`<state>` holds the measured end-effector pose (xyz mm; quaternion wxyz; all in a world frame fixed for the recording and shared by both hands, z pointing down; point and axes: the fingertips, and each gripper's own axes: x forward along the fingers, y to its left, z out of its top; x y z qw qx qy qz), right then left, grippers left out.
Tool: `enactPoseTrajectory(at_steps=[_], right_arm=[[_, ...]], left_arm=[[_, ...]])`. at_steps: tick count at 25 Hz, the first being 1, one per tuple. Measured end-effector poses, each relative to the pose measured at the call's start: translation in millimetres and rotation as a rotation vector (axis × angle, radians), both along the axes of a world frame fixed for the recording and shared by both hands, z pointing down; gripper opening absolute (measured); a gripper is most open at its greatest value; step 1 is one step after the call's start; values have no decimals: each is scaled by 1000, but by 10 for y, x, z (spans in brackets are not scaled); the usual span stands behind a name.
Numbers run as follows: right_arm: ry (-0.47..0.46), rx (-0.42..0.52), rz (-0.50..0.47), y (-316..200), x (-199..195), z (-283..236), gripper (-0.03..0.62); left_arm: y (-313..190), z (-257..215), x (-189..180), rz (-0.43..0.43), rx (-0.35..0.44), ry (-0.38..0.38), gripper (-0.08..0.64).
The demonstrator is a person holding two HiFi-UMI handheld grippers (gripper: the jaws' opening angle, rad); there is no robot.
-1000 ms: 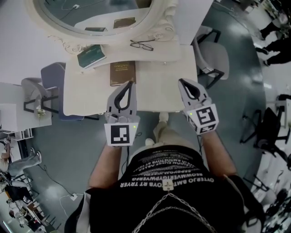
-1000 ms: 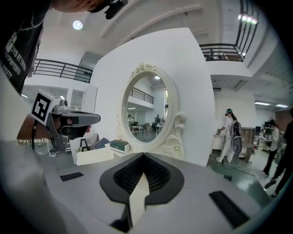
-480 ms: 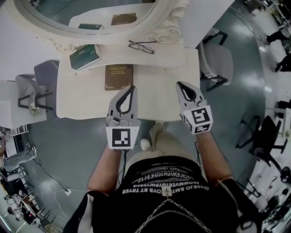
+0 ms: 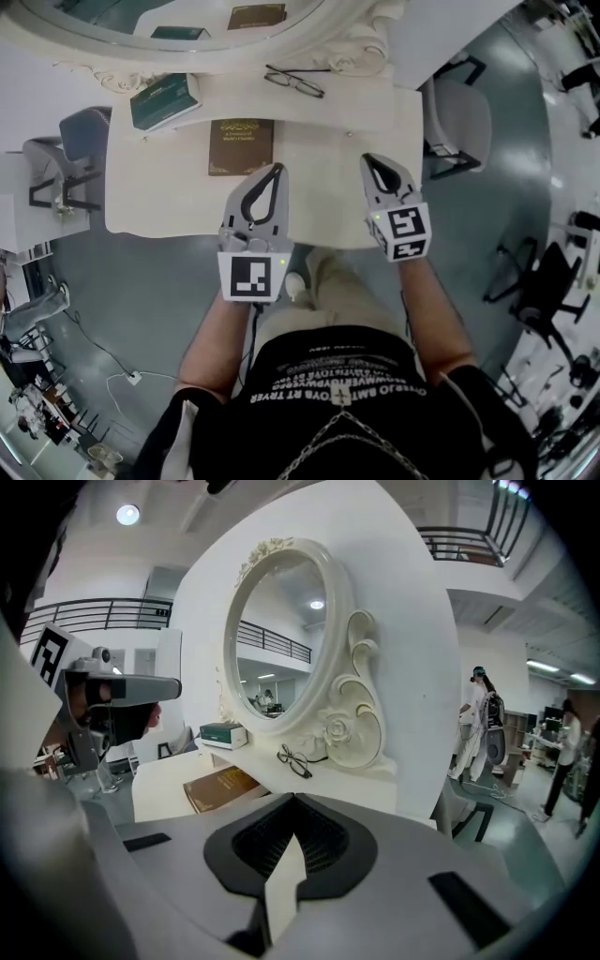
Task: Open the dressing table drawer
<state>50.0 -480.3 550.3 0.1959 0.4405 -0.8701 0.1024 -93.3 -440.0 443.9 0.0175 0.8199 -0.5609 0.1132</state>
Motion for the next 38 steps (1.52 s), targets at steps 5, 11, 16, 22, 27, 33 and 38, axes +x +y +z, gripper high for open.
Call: enactPoseTrajectory(at_steps=[5, 11, 16, 22, 27, 33, 38], right_arm=[[14, -43, 53, -133, 45, 396, 3], [16, -125, 67, -259, 13, 772, 88], [23, -187, 92, -389, -7, 1031, 120], [26, -263, 138, -534, -17, 1328, 124], [-6, -294, 182, -633, -33, 1433, 124], [-9, -329, 247, -764, -47, 1493, 114], [20, -327, 256, -757, -69, 1496, 87]], left_arm=[[-20, 176, 19, 5, -25, 11, 3], [-31, 343, 85, 42, -48, -17, 3], [-30, 412, 100, 36, -75, 5, 3], [11, 521, 45, 37, -101, -2, 3], [67, 608, -6, 24, -128, 7, 3], [131, 649, -29, 26, -140, 9, 3], [135, 598, -44, 33, -125, 1, 3]])
